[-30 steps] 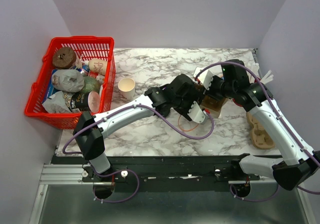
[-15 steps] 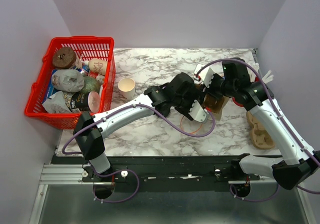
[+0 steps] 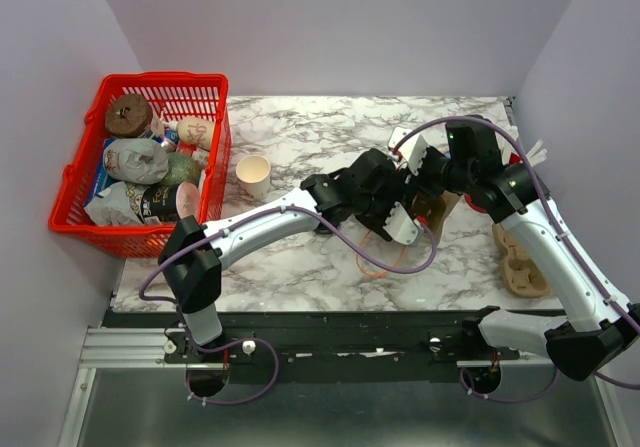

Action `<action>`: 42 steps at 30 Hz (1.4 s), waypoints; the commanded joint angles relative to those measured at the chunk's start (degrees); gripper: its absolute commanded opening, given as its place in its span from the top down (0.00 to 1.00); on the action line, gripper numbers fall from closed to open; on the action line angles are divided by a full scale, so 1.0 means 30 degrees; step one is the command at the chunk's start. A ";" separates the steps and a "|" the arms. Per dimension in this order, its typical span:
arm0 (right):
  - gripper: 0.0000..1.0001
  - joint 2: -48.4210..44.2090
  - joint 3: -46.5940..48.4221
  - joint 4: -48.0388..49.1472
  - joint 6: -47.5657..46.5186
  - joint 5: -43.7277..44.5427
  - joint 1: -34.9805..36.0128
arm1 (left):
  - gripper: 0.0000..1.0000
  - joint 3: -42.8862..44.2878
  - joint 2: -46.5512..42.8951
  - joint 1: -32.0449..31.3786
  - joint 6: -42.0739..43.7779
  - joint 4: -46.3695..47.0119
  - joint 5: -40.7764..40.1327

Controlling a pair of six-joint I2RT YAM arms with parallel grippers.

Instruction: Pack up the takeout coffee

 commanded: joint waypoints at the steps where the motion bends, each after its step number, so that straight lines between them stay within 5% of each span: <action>1: 0.99 -0.0549 -0.0281 -0.0330 0.0210 -0.0992 0.0280 | 1.00 0.0348 0.0288 0.0036 0.0039 0.0821 -0.0275; 23: 0.99 -0.0902 -0.0869 0.1633 0.3197 0.0386 0.0339 | 1.00 0.0756 0.1049 -0.0052 0.1122 -0.1640 -0.3586; 42: 0.99 0.0154 0.0714 0.0199 0.3492 -0.3920 0.0339 | 1.00 0.1431 0.2339 0.0066 0.0741 -0.0997 -0.2181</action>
